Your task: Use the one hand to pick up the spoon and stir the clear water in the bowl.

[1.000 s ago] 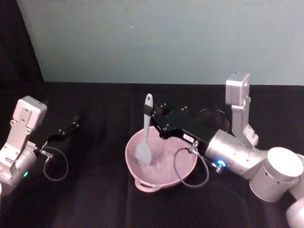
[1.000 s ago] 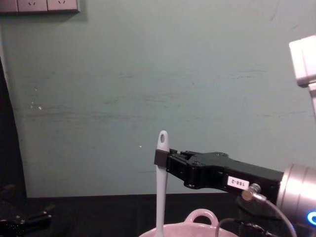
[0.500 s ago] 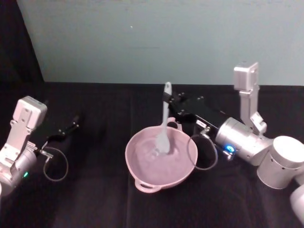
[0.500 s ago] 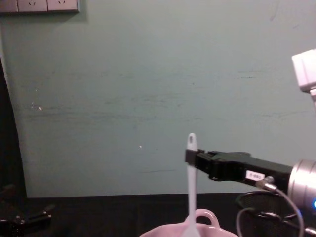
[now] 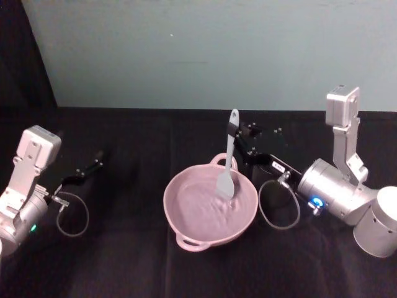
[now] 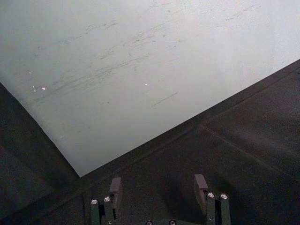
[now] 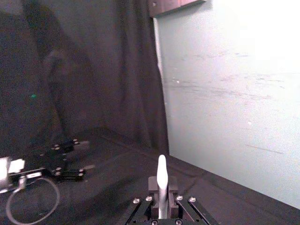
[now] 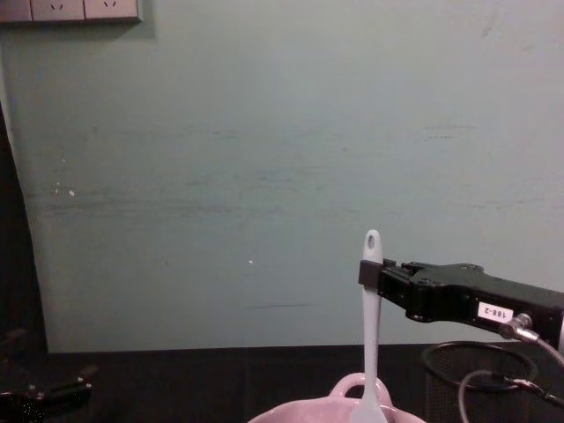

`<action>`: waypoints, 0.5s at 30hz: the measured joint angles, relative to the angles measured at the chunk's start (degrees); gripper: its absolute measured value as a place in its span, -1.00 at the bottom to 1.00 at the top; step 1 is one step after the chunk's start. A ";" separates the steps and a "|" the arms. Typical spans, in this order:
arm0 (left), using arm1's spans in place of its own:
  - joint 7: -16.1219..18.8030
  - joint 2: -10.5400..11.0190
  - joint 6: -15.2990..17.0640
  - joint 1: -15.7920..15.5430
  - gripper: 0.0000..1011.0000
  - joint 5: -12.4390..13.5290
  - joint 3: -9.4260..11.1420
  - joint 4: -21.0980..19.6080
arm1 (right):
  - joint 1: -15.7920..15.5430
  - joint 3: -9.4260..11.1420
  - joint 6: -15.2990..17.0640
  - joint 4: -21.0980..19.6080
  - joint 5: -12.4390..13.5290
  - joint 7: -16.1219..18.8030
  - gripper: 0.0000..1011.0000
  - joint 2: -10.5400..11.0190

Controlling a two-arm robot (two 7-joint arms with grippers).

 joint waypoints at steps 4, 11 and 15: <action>0.00 0.00 0.00 0.00 0.99 0.00 0.00 0.00 | -1.33 -0.35 0.13 -2.20 0.01 0.78 -0.76 0.57; 0.00 0.00 0.00 0.00 0.99 0.00 0.00 0.00 | -3.69 -1.64 0.39 -6.07 0.56 1.82 -0.76 0.96; 0.00 0.00 0.00 0.01 0.99 0.00 0.00 0.00 | -4.02 -2.74 0.53 -6.81 0.82 2.40 -0.76 0.66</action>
